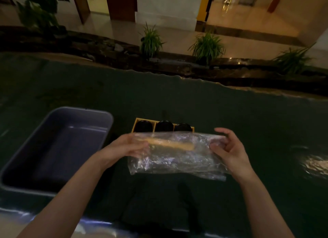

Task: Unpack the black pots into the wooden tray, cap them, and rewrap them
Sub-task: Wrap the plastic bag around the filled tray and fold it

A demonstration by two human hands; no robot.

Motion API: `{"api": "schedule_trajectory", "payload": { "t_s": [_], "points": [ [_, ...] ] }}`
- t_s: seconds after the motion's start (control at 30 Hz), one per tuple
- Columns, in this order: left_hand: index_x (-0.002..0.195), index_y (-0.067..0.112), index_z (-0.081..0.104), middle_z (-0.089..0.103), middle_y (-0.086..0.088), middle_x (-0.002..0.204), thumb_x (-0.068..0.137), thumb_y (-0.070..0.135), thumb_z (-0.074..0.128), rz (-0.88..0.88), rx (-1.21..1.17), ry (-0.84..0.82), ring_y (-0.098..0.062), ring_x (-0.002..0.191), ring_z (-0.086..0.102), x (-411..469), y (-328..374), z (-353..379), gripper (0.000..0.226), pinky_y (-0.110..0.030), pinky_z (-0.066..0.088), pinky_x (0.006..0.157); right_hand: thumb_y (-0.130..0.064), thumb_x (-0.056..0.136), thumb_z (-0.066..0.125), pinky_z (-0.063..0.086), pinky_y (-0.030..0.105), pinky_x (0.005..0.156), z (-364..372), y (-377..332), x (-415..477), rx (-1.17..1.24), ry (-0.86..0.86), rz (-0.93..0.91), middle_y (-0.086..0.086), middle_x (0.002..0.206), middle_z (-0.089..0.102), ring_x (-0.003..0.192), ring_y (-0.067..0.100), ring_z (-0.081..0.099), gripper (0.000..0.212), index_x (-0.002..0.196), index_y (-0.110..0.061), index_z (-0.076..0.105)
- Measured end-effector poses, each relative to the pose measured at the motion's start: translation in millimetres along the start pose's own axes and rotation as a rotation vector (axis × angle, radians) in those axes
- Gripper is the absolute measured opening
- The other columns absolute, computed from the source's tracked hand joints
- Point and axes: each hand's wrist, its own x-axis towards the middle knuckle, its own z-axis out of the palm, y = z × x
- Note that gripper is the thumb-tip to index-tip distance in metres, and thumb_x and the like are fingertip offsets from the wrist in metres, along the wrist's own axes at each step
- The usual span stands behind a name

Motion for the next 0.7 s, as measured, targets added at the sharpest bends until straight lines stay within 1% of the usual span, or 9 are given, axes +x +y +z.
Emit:
{"api": "schedule_trajectory", "payload": {
  "t_s": [0.1, 0.2, 0.27, 0.33, 0.37, 0.43, 0.53, 0.63, 0.7],
  "points": [
    [0.11, 0.008, 0.074, 0.081, -0.008, 0.103, 0.091, 0.027, 0.073, 0.042, 0.024, 0.197, -0.029, 0.104, 0.076, 3.7, -4.0, 5.8, 0.027, -0.031, 0.059, 0.086, -0.005, 0.089, 0.076, 0.063, 0.028, 0.075, 2.0, 0.3, -0.1, -0.039, 0.076, -0.024, 0.005, 0.092, 0.076, 0.084, 0.015, 0.075, 0.055, 0.128, -0.04, 0.06],
    [0.106, 0.011, 0.071, 0.081, -0.002, 0.092, 0.101, 0.015, 0.06, 0.178, -0.004, 0.416, -0.02, 0.088, 0.078, 6.9, -5.0, 11.5, 0.013, -0.023, 0.06, 0.07, -0.019, 0.094, 0.073, 0.062, 0.038, 0.085, 3.5, 0.3, -2.3, 0.044, 0.124, 0.071, 0.004, 0.104, 0.079, 0.099, 0.02, 0.077, 0.039, 0.13, -0.032, 0.063],
    [0.105, 0.015, 0.068, 0.079, -0.001, 0.091, 0.104, 0.017, 0.056, 0.25, 0.015, 0.492, -0.016, 0.083, 0.077, 9.4, -4.6, 15.1, 0.012, -0.025, 0.059, 0.069, -0.042, 0.1, 0.061, 0.057, 0.046, 0.094, 4.8, -2.2, -3.5, 0.066, -0.006, 0.203, 0.002, 0.113, 0.079, 0.108, 0.023, 0.075, 0.03, 0.125, -0.029, 0.071],
    [0.104, 0.021, 0.066, 0.077, -0.009, 0.096, 0.106, 0.02, 0.053, 0.305, 0.05, 0.535, -0.024, 0.086, 0.076, 11.9, -4.6, 17.9, 0.013, -0.032, 0.062, 0.07, -0.057, 0.099, 0.052, 0.052, 0.044, 0.097, 8.0, -1.9, -6.1, 0.005, -0.151, 0.305, 0.003, 0.119, 0.078, 0.111, 0.021, 0.074, 0.046, 0.123, -0.025, 0.075],
    [0.103, 0.023, 0.066, 0.075, -0.013, 0.097, 0.107, 0.022, 0.052, 0.338, 0.081, 0.553, -0.03, 0.087, 0.074, 12.9, -5.6, 18.3, 0.014, -0.036, 0.063, 0.071, -0.057, 0.096, 0.056, 0.053, 0.043, 0.096, 10.8, -2.0, -7.0, -0.03, -0.166, 0.339, 0.004, 0.117, 0.079, 0.108, 0.022, 0.075, 0.048, 0.121, -0.022, 0.076],
    [0.102, 0.028, 0.064, 0.071, -0.016, 0.095, 0.108, 0.026, 0.049, 0.394, 0.16, 0.594, -0.032, 0.085, 0.071, 14.1, -9.0, 18.5, 0.016, -0.042, 0.061, 0.072, -0.044, 0.092, 0.068, 0.057, 0.045, 0.092, 15.0, -0.9, -7.3, -0.069, -0.117, 0.35, 0.01, 0.108, 0.08, 0.1, 0.029, 0.077, 0.036, 0.111, -0.014, 0.078],
    [0.102, 0.036, 0.061, 0.07, -0.001, 0.085, 0.108, 0.032, 0.045, 0.434, 0.312, 0.689, -0.014, 0.074, 0.069, 15.1, -15.6, 17.7, 0.017, -0.036, 0.058, 0.065, -0.025, 0.101, 0.063, 0.062, 0.048, 0.085, 17.1, 4.1, -7.3, -0.112, 0.013, 0.278, 0.015, 0.097, 0.08, 0.089, 0.033, 0.078, 0.019, 0.101, -0.01, 0.075],
    [0.109, 0.031, 0.058, 0.068, 0.003, 0.074, 0.108, 0.034, 0.042, 0.446, 0.435, 0.755, -0.007, 0.064, 0.068, 18.8, -20.6, 17.4, 0.017, -0.031, 0.057, 0.054, -0.028, 0.103, 0.059, 0.062, 0.051, 0.066, 19.9, 3.6, -9.3, -0.294, 0.098, 0.123, 0.012, 0.083, 0.076, 0.072, 0.028, 0.075, 0.02, 0.092, -0.015, 0.07],
    [0.111, 0.025, 0.06, 0.066, 0.003, 0.072, 0.108, 0.034, 0.041, 0.459, 0.462, 0.748, -0.008, 0.06, 0.066, 21.7, -20.7, 17.8, 0.021, -0.034, 0.056, 0.051, -0.032, 0.103, 0.058, 0.061, 0.053, 0.062, 19.7, 2.8, -9.5, -0.398, 0.142, 0.054, 0.008, 0.079, 0.074, 0.068, 0.027, 0.073, 0.02, 0.087, -0.024, 0.067]
  ]
}}
